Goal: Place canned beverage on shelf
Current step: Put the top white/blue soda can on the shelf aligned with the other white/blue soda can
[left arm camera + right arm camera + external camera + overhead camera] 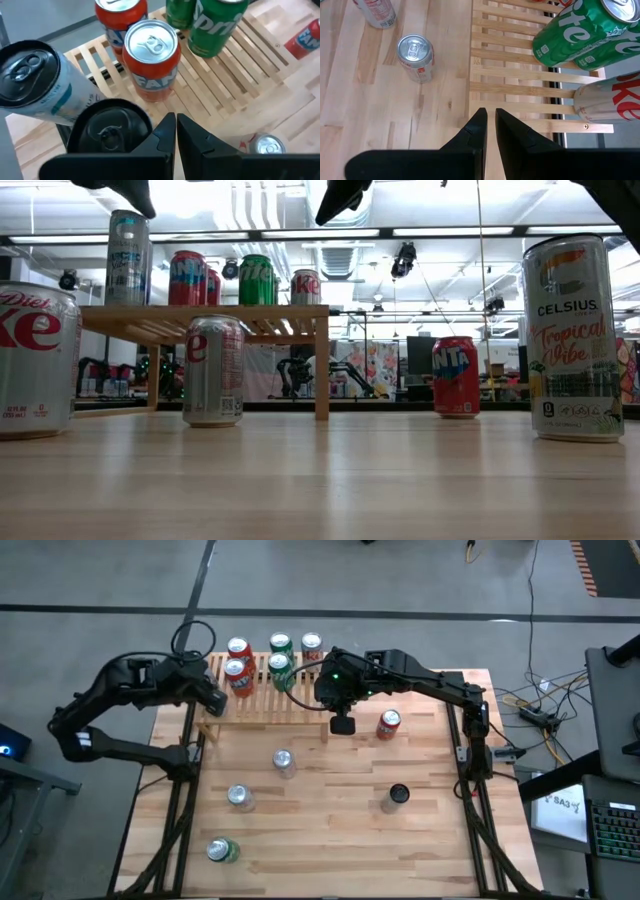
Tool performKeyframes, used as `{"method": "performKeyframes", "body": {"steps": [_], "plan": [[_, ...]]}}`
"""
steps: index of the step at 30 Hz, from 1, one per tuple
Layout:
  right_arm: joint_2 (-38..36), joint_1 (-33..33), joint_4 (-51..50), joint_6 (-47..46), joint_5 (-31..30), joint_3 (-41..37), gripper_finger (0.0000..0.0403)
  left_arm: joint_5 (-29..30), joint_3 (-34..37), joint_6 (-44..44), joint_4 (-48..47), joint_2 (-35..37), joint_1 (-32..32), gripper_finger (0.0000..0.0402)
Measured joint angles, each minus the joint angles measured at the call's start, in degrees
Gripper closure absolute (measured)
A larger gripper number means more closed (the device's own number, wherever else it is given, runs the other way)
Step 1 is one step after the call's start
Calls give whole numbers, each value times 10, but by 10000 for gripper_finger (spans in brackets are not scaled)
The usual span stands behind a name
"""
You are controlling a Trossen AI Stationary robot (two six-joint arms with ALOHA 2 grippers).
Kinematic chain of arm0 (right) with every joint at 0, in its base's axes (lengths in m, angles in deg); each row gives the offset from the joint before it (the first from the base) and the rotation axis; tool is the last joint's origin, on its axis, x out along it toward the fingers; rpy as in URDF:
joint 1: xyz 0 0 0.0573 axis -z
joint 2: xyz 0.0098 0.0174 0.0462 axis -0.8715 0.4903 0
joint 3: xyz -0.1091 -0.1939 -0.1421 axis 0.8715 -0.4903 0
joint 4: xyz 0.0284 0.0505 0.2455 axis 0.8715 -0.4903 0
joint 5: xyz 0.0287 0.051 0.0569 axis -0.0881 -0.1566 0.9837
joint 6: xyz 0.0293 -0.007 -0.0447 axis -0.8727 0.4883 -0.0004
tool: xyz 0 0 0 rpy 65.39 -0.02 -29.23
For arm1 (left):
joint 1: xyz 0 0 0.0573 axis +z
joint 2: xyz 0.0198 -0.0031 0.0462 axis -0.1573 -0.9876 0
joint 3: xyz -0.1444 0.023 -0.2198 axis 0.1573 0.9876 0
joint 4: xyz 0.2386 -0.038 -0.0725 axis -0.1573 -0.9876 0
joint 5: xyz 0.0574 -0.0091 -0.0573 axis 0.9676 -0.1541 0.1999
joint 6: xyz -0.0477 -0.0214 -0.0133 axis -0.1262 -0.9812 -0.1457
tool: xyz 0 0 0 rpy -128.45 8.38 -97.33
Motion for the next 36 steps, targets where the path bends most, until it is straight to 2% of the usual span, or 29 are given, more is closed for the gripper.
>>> {"method": "performKeyframes", "body": {"steps": [16,36], "plan": [[0,0,0,0,0,0,376,17,0,-15,-44,-15,-1,401],[0,0,0,0,0,0,376,7,0,-13,-45,-16,-6,401]]}}
